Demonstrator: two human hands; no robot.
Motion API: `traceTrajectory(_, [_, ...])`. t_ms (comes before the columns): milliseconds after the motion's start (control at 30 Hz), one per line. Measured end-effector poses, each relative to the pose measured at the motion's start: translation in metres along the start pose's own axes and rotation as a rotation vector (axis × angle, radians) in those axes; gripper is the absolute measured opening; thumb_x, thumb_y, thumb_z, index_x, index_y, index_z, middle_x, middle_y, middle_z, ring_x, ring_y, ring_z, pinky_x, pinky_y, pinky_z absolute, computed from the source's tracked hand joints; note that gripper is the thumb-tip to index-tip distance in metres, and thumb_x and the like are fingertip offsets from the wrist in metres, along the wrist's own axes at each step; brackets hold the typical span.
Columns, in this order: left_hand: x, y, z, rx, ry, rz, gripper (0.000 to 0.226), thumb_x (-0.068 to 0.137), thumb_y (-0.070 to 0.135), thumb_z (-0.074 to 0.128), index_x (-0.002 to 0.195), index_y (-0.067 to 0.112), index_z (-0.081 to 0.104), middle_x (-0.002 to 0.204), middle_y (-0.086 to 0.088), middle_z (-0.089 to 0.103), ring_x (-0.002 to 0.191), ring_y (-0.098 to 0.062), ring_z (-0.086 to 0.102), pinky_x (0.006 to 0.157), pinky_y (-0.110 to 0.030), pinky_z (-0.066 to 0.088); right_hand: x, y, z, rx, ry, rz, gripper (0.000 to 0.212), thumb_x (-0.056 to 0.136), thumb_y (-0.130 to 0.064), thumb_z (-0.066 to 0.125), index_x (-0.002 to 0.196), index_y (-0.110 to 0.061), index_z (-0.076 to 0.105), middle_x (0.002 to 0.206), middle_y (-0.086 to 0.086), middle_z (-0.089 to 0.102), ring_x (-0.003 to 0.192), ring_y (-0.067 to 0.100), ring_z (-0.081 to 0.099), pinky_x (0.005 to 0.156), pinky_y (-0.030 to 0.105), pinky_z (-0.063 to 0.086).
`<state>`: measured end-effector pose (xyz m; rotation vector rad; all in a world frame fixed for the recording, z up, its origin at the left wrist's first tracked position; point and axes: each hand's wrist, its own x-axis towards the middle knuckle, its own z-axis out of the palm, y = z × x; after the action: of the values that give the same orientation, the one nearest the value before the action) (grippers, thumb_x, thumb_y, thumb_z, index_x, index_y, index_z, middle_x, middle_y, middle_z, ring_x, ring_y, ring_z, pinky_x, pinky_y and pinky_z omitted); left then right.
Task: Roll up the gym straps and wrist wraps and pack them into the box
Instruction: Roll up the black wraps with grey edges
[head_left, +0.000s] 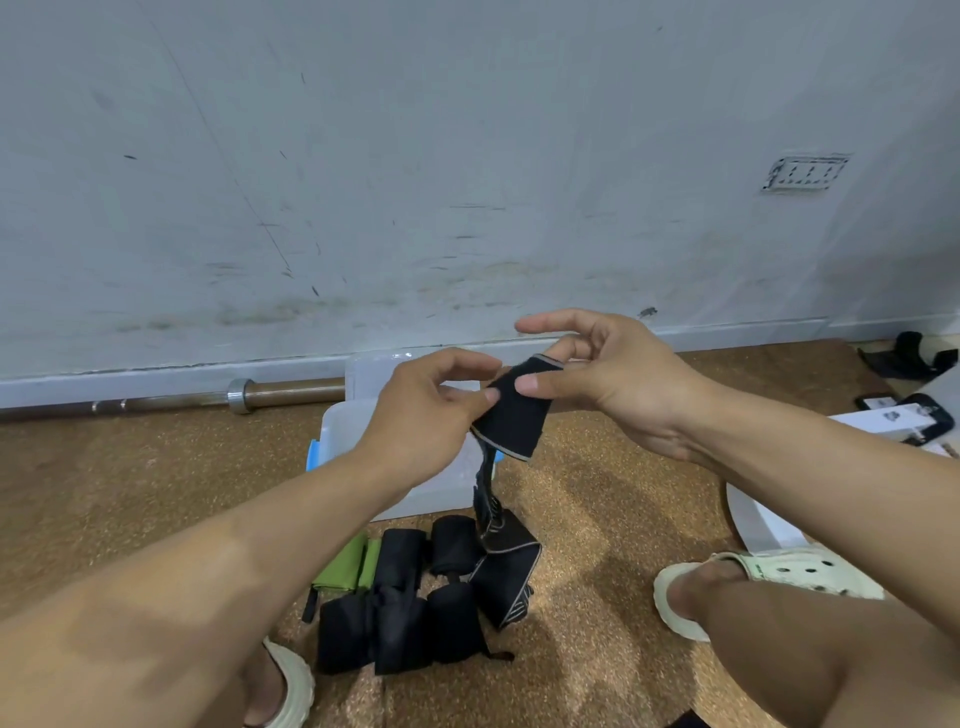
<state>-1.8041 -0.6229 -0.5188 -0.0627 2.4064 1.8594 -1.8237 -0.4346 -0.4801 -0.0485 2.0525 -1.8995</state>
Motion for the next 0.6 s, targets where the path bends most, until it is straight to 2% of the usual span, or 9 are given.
traceTrajectory(100, [-0.004,0.005,0.001,-0.051,-0.051,0.011,0.011,0.094,0.029,0.070,0.101,0.025,0.078,0.098,0.008,0.078,0.096,-0.010,0.073,0.090,-0.025,0.054,-0.002,0.001,0.006,0.081,0.109,-0.082,0.046,0.076,0.007,0.082,0.116,-0.013,0.068,0.062,-0.005,0.064,0.068,0.012,0.073,0.070,0.029,0.062])
traceTrajectory(200, [-0.007,0.006,0.001,-0.001,-0.073,0.044,0.034,0.082,0.037,0.082,0.113,0.031,0.072,0.104,0.013,0.076,0.098,-0.007,0.071,0.088,-0.023,0.052,-0.002,0.003,0.012,0.156,0.204,-0.098,0.042,0.077,0.006,0.082,0.112,-0.010,0.066,0.064,-0.001,0.064,0.065,0.012,0.073,0.065,0.025,0.060])
traceTrajectory(267, [-0.009,0.006,0.001,0.027,-0.073,0.067,0.045,0.076,0.035,0.087,0.116,0.033,0.068,0.104,0.013,0.075,0.099,-0.003,0.070,0.090,-0.021,0.050,-0.001,0.003,0.014,0.179,0.225,-0.095,0.040,0.077,0.005,0.082,0.111,-0.010,0.066,0.071,0.003,0.064,0.069,0.016,0.075,0.067,0.025,0.061])
traceTrajectory(367, [-0.009,0.006,0.001,-0.051,-0.064,0.074,0.037,0.080,0.023,0.086,0.113,0.025,0.070,0.101,0.010,0.078,0.094,-0.005,0.073,0.089,-0.022,0.052,-0.002,0.001,0.013,0.150,0.216,-0.101,0.039,0.077,0.002,0.083,0.110,-0.010,0.067,0.083,0.008,0.062,0.077,0.019,0.074,0.073,0.027,0.062])
traceTrajectory(433, [-0.006,0.005,-0.001,-0.144,-0.067,0.048,0.031,0.084,0.016,0.082,0.113,0.019,0.072,0.101,0.002,0.080,0.095,-0.016,0.076,0.094,-0.035,0.057,-0.002,0.000,0.010,0.056,0.199,-0.125,0.038,0.077,-0.002,0.085,0.109,-0.013,0.068,0.085,0.007,0.060,0.074,0.015,0.071,0.071,0.024,0.061])
traceTrajectory(500, [-0.003,0.004,-0.004,-0.217,-0.093,0.020,0.029,0.086,0.011,0.079,0.114,0.015,0.071,0.101,-0.005,0.080,0.097,-0.024,0.076,0.097,-0.046,0.057,-0.001,0.001,0.005,-0.148,0.210,-0.177,0.034,0.076,-0.013,0.089,0.104,-0.020,0.072,0.083,0.000,0.058,0.067,0.007,0.062,0.068,0.019,0.056])
traceTrajectory(600, [-0.001,0.006,-0.009,-0.267,-0.133,-0.009,0.028,0.089,0.007,0.075,0.116,0.011,0.070,0.101,-0.010,0.079,0.098,-0.026,0.076,0.095,-0.048,0.059,0.000,0.000,-0.002,-0.384,0.202,-0.261,0.032,0.073,-0.030,0.091,0.100,-0.030,0.075,0.089,-0.007,0.064,0.076,0.006,0.059,0.072,0.013,0.049])
